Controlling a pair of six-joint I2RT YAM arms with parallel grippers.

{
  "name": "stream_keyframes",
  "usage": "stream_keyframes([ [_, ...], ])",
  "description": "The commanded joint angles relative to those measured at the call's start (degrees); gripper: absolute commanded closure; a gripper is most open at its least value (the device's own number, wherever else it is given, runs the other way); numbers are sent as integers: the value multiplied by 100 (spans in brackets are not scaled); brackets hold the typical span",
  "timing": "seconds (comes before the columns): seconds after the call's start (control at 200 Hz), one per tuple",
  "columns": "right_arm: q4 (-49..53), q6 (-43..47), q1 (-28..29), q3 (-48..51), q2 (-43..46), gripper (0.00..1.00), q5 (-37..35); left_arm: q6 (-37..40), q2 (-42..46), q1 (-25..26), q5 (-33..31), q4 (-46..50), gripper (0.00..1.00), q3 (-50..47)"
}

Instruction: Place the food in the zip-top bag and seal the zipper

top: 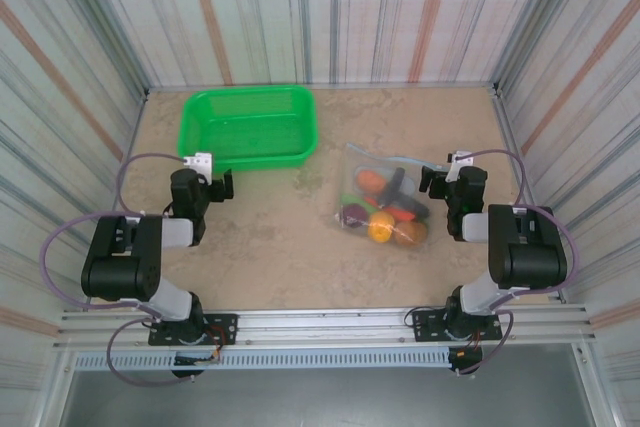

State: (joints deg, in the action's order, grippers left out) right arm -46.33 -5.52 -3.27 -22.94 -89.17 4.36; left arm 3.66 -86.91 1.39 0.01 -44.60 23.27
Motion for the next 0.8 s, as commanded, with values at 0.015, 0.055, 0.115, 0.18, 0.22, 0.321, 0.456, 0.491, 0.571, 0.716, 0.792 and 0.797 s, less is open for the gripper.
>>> stream_keyframes([
  [0.015, -109, 77, -25, 18, 64, 1, -20, -6, 19, -8, -1, -40, 1, 46],
  [0.055, -105, 77, -25, 15, 65, 1, -22, -6, 25, -15, -1, -40, 1, 46],
  [0.115, -96, 80, -21, 13, 54, 1, -30, -3, 21, -13, -1, -40, 1, 46],
  [0.18, -96, 86, 1, 9, 57, 1, -61, -4, 33, -16, 5, -47, 1, 38],
  [0.22, -96, 94, -3, 9, 49, 1, -63, 1, 42, -9, 7, -57, 1, 31],
  [0.321, -97, 92, -2, 3, 57, 1, -48, 3, 44, -16, 7, -75, 1, 20],
  [0.456, -96, 81, -49, 3, 52, 1, 16, 3, 43, -15, 5, -75, 1, 19],
  [0.491, -100, 83, -44, 8, 53, 1, 13, 9, 46, -16, 3, -75, 1, 13],
  [0.571, -96, 81, -43, 8, 61, 1, 14, 3, 41, -14, 4, -75, 1, 20],
  [0.716, -97, 83, -43, 11, 59, 1, 12, 3, 43, -15, 6, -75, 1, 18],
  [0.792, -97, 86, -59, 6, 48, 1, 25, 2, 42, -15, 7, -62, 1, 24],
  [0.797, -97, 86, -59, 6, 48, 1, 25, 2, 43, -11, 3, -69, 1, 22],
])
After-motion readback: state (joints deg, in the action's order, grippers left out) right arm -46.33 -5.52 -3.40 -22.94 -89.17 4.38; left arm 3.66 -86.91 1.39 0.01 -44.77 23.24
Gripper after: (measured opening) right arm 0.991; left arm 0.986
